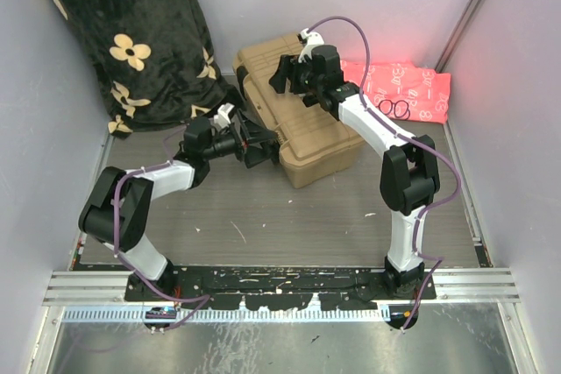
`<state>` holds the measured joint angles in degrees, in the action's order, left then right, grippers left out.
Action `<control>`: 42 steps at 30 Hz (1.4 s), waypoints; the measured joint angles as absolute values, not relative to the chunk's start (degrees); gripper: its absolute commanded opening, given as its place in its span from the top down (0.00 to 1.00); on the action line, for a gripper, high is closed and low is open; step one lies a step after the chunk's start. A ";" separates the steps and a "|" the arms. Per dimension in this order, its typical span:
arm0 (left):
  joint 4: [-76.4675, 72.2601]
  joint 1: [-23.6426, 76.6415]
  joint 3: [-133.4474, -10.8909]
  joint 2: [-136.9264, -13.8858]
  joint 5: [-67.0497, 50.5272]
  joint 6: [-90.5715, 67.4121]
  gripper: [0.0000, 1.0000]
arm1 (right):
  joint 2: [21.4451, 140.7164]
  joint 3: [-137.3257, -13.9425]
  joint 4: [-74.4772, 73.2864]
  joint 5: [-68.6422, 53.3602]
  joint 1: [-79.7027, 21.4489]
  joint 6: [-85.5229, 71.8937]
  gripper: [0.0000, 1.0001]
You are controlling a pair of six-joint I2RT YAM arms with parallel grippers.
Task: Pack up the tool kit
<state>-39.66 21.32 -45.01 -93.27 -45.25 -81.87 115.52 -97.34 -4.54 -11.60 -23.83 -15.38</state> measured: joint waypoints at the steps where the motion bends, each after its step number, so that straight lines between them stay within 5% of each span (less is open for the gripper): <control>1: -39.72 21.50 -45.45 -93.62 -45.28 -81.93 0.02 | 115.61 -97.51 -4.78 -11.57 -23.83 -15.38 0.20; 25: -34.44 22.20 -52.45 -95.94 -48.60 -82.61 0.03 | 115.92 -98.54 -6.26 -11.25 -23.81 -15.14 0.20; 42: -8.64 22.90 -63.94 -96.12 -48.21 -73.34 0.04 | 115.92 -98.54 -6.24 -11.25 -23.77 -15.16 0.20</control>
<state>-8.64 22.90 -63.94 -96.12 -48.21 -73.34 115.92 -98.54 -6.24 -11.25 -23.77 -15.16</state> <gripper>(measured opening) 0.969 0.795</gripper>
